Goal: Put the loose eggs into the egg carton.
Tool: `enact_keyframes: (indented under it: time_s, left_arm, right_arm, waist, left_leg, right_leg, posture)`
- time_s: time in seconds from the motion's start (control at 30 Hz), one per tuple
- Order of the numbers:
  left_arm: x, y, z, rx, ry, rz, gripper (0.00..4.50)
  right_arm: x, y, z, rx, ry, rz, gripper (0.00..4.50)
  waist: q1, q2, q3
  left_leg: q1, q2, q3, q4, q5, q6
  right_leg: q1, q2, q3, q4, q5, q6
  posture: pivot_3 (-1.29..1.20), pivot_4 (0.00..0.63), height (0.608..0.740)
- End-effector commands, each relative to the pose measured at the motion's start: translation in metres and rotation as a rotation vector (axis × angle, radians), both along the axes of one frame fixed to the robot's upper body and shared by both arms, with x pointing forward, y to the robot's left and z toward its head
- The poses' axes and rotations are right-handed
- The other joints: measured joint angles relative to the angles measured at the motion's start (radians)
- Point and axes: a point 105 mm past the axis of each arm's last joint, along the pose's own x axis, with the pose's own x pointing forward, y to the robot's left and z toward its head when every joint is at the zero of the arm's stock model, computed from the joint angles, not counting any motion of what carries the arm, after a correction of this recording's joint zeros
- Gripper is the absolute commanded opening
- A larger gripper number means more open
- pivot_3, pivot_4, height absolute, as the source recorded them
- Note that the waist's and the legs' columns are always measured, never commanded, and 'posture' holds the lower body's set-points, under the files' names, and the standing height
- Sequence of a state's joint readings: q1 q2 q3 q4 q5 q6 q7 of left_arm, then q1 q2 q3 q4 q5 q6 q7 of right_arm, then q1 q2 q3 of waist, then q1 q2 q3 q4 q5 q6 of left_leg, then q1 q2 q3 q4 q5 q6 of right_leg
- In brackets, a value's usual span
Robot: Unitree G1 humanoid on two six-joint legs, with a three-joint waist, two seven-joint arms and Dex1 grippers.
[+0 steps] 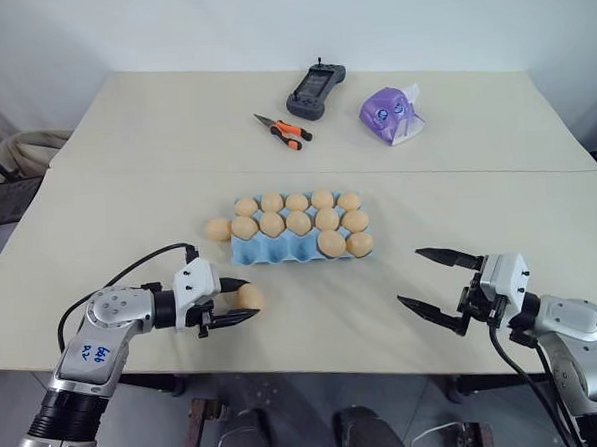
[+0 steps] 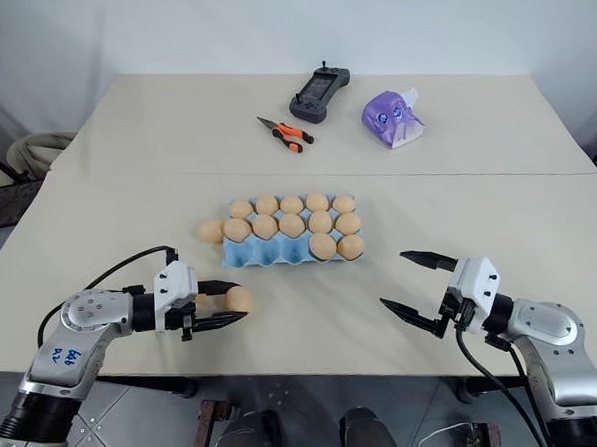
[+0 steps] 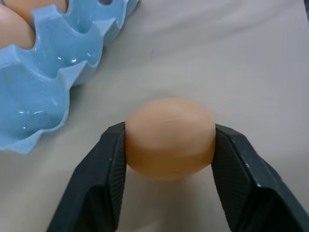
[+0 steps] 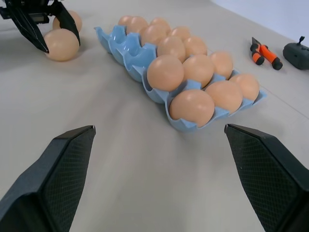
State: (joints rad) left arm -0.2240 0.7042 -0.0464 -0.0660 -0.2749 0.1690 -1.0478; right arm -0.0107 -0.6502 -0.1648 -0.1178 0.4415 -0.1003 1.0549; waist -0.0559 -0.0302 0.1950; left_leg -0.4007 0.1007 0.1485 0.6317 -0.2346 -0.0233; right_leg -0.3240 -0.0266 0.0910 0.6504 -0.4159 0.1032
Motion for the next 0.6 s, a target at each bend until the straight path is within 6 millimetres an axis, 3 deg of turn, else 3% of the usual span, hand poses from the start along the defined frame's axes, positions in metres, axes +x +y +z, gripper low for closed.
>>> enact_keyframes:
  time_s: [0.03,0.17,0.47,0.6]
  left_arm:
    - [0.007,-0.015,0.023,-0.143,-0.065,-0.003,2.16]
    - [0.024,-0.032,0.043,-0.245,-0.123,0.03,2.16]
    - [0.074,-0.071,0.046,-0.257,-0.199,0.104,2.16]
    - [0.073,-0.092,0.044,-0.265,-0.176,0.003,2.16]
  right_arm:
    - [0.0,0.002,0.009,0.014,-0.042,0.003,4.5]
    - [0.002,0.003,0.009,0.015,-0.043,-0.001,4.5]
    - [0.001,0.008,0.007,0.026,-0.044,-0.015,4.5]
    - [0.001,0.009,0.007,0.028,-0.045,-0.026,4.5]
  waist:
    - [0.003,0.0,0.0]
    - [0.005,0.0,0.0]
    - [0.002,0.0,0.0]
    - [0.003,0.0,0.0]
  left_leg:
    - [0.0,0.0,0.0,0.0,0.0,0.0]
    - [-0.001,-0.001,-0.001,0.002,0.001,0.001]
    - [-0.001,-0.003,-0.001,0.005,0.001,0.001]
    - [-0.002,-0.003,-0.001,0.006,0.001,0.001]
  right_leg:
    - [0.0,0.0,0.0,0.0,0.0,0.0]
    - [0.0,0.0,-0.001,0.001,0.001,0.001]
    - [-0.001,0.002,0.0,0.003,0.001,0.002]
    - [-0.001,0.003,0.0,0.003,0.001,0.002]
  posture:
    - [0.0,0.15,0.74]
    - [0.0,0.15,0.74]
    - [0.0,0.15,0.74]
    - [0.0,0.15,0.74]
